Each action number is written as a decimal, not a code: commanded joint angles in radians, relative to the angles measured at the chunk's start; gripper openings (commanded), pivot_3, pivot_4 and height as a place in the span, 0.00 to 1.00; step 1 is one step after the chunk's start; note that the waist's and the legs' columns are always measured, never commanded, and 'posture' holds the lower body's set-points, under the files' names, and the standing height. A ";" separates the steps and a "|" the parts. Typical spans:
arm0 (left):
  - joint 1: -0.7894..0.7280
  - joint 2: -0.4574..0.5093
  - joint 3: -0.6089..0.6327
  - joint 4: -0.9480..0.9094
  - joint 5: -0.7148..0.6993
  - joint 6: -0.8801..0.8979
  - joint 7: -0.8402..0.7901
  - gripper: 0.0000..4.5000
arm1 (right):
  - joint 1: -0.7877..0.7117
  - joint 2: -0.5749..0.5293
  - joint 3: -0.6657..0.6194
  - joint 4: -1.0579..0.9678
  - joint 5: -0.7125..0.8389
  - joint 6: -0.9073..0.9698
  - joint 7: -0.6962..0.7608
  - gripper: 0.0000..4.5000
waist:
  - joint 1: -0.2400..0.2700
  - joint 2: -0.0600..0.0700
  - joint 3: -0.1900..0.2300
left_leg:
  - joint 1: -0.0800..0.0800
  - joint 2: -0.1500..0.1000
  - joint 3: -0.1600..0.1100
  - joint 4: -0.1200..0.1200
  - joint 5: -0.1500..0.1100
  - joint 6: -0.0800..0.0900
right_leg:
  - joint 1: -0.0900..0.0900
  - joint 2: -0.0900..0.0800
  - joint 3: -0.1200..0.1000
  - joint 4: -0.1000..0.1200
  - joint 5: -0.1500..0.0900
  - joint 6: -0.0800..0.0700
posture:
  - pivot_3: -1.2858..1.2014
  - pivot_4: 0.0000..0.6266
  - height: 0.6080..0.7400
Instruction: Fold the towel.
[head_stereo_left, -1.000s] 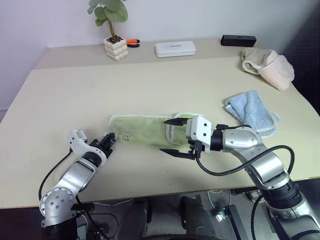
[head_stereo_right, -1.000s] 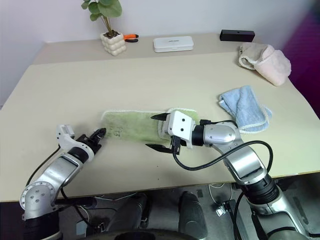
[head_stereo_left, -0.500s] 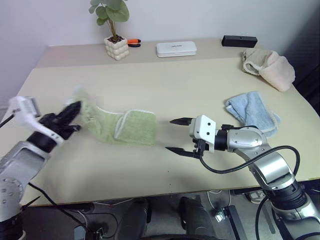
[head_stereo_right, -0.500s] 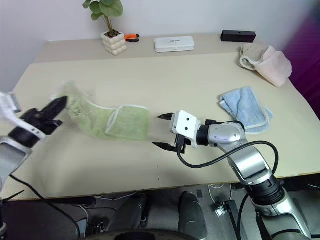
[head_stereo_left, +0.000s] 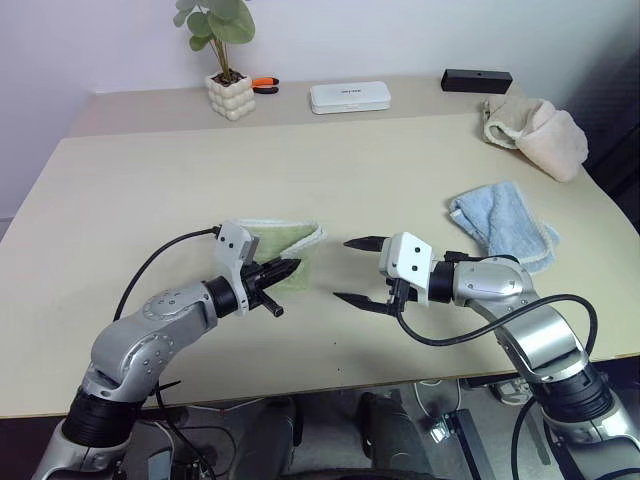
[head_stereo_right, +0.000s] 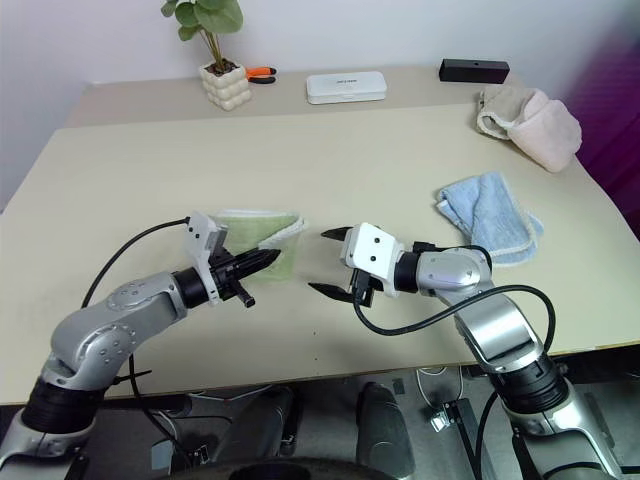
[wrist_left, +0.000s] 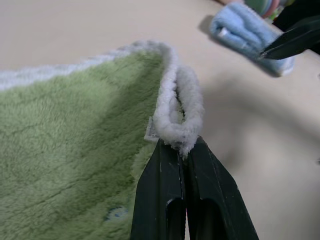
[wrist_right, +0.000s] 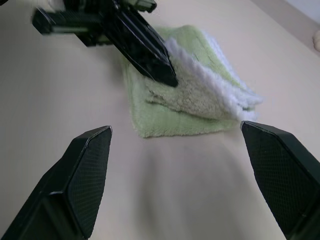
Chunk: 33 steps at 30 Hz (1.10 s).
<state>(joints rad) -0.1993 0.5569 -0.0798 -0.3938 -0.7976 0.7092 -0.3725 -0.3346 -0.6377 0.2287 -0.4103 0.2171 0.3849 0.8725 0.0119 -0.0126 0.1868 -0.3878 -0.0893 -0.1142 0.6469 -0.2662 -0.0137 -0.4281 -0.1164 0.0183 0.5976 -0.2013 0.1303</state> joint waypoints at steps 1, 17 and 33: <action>0.015 0.006 0.073 -0.061 -0.041 0.009 -0.040 0.30 | 0.004 -0.007 -0.027 -0.045 -0.003 -0.012 -0.009 0.94 | -0.002 0.000 0.000 | 0.000 0.000 0.000 0.000 0.000 0.000 | 0.000 0.000 0.000 0.000 0.000 0.000 | 0.52 0.24 1.00; 0.017 0.081 0.377 -0.014 -0.089 -0.020 0.078 0.23 | -0.203 0.283 -0.018 0.110 0.093 0.178 -0.163 0.10 | -0.005 0.000 0.000 | 0.000 0.000 -0.001 0.000 0.001 -0.001 | 0.000 0.001 -0.001 0.001 0.001 0.000 | 0.52 0.24 1.00; 0.068 0.004 0.127 0.211 0.307 -0.223 -0.090 0.12 | -0.211 0.466 0.134 0.510 -0.112 0.055 -0.263 0.01 | -0.026 0.002 -0.001 | -0.001 -0.001 -0.001 -0.002 0.001 -0.003 | -0.005 0.001 0.000 0.005 0.001 0.000 | 0.52 0.24 1.00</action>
<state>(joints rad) -0.1352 0.5733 0.0224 -0.1915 -0.4955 0.5092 -0.4590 -0.5511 -0.1860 0.3803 0.1220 0.1056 0.4532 0.6264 -0.0137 -0.0109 0.1860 -0.3886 -0.0900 -0.1150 0.6453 -0.2647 -0.0164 -0.4332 -0.1159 0.0181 0.6033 -0.2001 0.1299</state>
